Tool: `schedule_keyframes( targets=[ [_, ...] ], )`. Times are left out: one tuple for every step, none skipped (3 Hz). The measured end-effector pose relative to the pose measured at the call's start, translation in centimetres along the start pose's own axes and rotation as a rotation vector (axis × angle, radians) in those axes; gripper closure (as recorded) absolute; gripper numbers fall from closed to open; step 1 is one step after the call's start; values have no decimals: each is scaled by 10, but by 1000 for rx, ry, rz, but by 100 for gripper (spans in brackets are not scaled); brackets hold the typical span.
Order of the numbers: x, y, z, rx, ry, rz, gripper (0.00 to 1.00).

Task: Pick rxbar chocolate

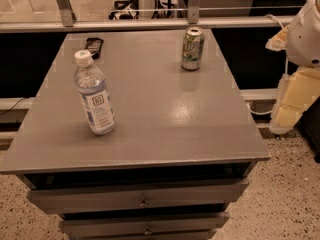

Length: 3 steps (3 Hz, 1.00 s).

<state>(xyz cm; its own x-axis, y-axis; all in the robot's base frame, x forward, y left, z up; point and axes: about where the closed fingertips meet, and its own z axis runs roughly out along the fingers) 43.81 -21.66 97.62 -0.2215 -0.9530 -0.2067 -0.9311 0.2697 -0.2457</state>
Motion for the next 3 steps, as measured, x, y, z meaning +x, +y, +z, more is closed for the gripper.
schedule_keyframes(
  targets=[
    [0,0,0,0,0,0,0],
    [-24,-5,13,-2,-42,-8,0],
    [-78,-11,38,-17,-121,-43,0]
  ],
)
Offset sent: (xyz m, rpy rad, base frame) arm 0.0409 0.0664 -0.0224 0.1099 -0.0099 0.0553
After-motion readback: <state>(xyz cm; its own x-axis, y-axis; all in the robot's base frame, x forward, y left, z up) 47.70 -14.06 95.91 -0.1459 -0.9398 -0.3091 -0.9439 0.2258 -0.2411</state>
